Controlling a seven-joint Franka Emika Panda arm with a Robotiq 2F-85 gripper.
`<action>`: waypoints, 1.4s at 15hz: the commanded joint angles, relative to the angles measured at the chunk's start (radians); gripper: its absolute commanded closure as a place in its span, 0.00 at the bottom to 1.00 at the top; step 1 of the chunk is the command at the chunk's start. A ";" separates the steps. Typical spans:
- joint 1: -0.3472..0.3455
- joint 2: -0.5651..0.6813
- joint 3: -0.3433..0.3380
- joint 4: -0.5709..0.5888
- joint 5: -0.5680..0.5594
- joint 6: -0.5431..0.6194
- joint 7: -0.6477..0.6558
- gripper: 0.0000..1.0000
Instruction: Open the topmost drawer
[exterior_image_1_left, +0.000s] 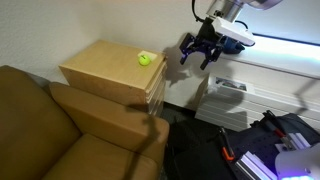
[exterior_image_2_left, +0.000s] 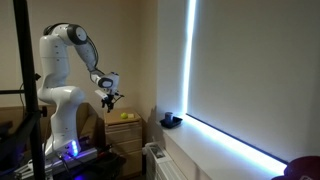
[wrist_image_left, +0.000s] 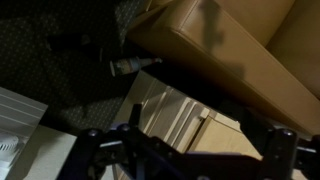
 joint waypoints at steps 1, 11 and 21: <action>-0.039 0.031 0.030 0.002 -0.079 0.020 0.068 0.00; -0.087 0.522 0.143 0.317 0.495 0.224 0.015 0.00; -0.045 0.461 0.037 0.189 0.026 0.379 0.127 0.00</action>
